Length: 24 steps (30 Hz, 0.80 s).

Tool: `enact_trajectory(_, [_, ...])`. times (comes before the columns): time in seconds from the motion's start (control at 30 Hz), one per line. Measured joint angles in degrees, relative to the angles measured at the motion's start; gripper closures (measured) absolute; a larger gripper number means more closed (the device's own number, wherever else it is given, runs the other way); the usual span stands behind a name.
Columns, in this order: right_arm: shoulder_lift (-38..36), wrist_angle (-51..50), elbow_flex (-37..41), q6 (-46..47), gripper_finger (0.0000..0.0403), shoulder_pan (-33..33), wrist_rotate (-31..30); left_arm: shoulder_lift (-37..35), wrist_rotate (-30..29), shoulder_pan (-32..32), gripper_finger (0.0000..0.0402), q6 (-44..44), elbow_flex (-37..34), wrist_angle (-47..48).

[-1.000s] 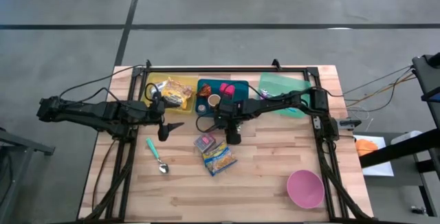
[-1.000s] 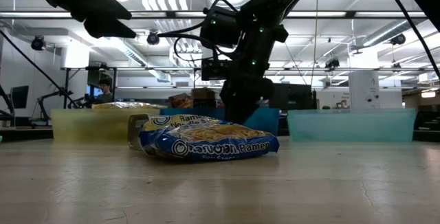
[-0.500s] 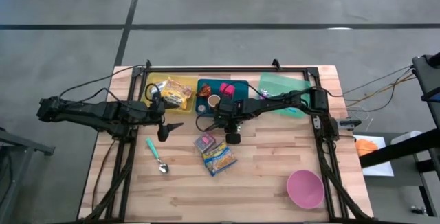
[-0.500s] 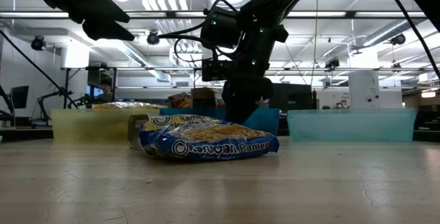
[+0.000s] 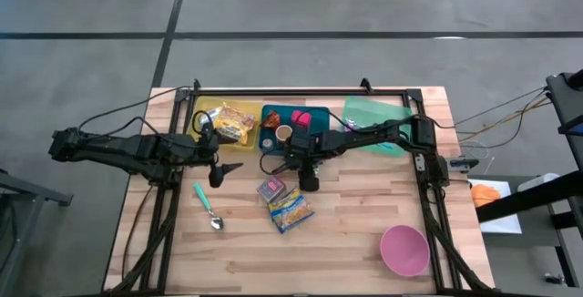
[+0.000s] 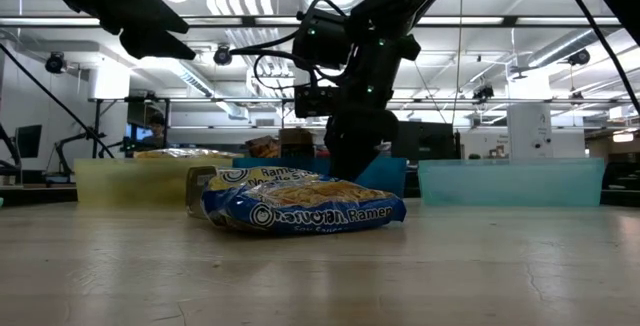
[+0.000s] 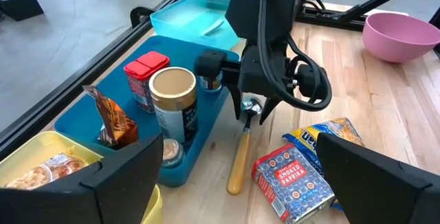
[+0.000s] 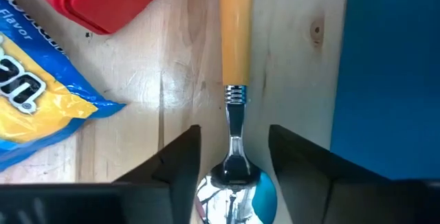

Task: Pick & Place Food Item
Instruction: Put the orange spoon into the green bin

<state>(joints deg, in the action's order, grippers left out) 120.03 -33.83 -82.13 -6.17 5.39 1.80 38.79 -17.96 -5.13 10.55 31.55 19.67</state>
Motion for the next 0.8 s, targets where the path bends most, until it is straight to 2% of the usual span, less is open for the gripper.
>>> enact_trajectory(0.17, [0.0,0.1,0.1,0.0,0.0202,0.0,0.2,0.0,0.0,0.0,0.0015,0.2,0.0,0.0])
enact_trajectory(0.8, [-0.2,0.7,2.0,1.1,0.02,-0.2,1.3,0.0,0.0,0.0,0.0015,0.1,0.0,0.0])
